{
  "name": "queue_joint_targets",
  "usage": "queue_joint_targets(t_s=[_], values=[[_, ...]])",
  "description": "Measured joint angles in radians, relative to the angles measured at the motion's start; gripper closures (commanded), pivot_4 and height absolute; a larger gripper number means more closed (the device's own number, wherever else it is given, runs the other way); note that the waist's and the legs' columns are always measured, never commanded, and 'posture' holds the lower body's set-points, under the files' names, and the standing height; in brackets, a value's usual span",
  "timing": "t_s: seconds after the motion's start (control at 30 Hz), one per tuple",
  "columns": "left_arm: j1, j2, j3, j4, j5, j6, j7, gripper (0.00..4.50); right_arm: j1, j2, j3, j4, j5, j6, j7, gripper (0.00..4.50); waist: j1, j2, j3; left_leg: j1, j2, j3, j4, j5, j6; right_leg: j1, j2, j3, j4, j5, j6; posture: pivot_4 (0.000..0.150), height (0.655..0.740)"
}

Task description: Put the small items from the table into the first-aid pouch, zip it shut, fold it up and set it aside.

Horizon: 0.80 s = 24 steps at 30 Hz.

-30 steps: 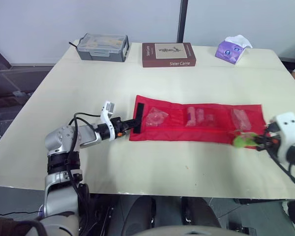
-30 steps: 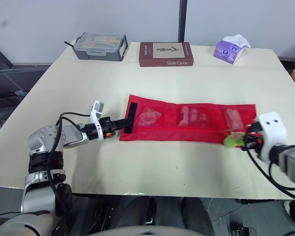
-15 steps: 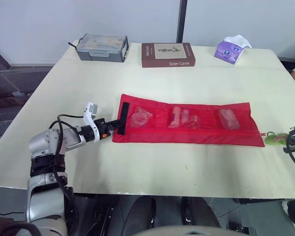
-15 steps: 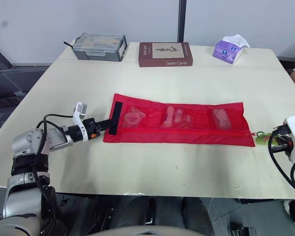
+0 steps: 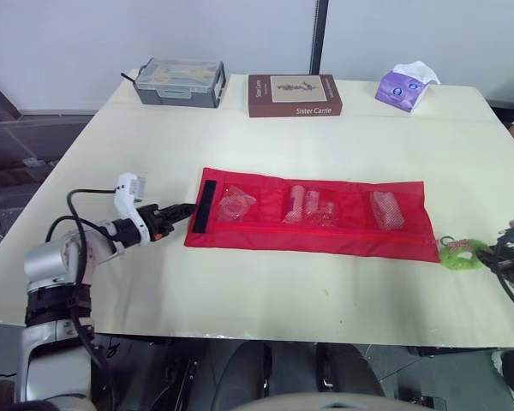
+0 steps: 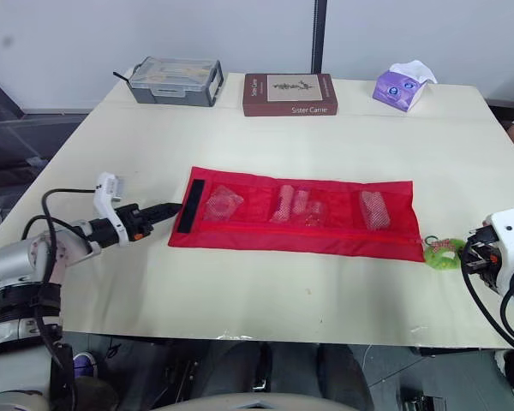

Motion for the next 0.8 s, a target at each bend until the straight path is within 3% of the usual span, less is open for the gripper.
queue_joint_targets(t_s=[0.1,0.33,0.53,0.63,0.8], values=[[-0.003,0.020,0.053,-0.094,-0.052,0.024,0.000,0.25,0.050,0.026,-0.140,-0.025,0.050,-0.075,0.117,0.08,0.012,0.000,0.000,0.000,0.000,-0.001,0.000,0.000,0.000,0.000,0.001,-0.001,-0.001,0.000,0.000,0.150,0.7400],[0.002,-0.025,0.016,-0.435,-0.175,0.005,-0.068,0.11,0.015,0.150,-0.233,-0.122,0.329,-0.133,0.180,0.02,0.013,0.000,0.000,0.001,0.000,0.000,0.000,0.000,0.000,0.002,0.001,0.000,0.000,0.000,0.000,0.150,0.7400],[0.098,-0.042,-0.160,-0.651,-0.168,-0.138,-0.222,0.11,0.082,0.339,-0.118,-0.133,0.531,-0.090,-0.063,0.02,0.012,0.002,0.000,0.001,0.001,0.001,0.000,0.000,0.000,0.001,0.002,0.001,0.000,-0.001,-0.002,0.150,0.7400],[0.130,-0.027,-0.191,-0.665,-0.140,-0.205,-0.291,0.11,0.173,0.425,-0.049,-0.128,0.606,-0.074,-0.208,0.02,0.012,0.003,-0.001,0.002,0.001,0.001,-0.001,0.000,0.000,0.001,0.003,0.001,0.001,-0.001,-0.002,0.150,0.7400],[0.130,-0.019,-0.232,-0.657,-0.117,-0.272,-0.349,0.11,0.164,0.468,0.028,-0.066,0.675,-0.094,-0.427,0.02,0.007,0.003,-0.001,0.003,0.001,0.003,-0.001,0.000,0.000,0.001,0.005,0.000,0.001,-0.002,-0.001,0.150,0.7400]])
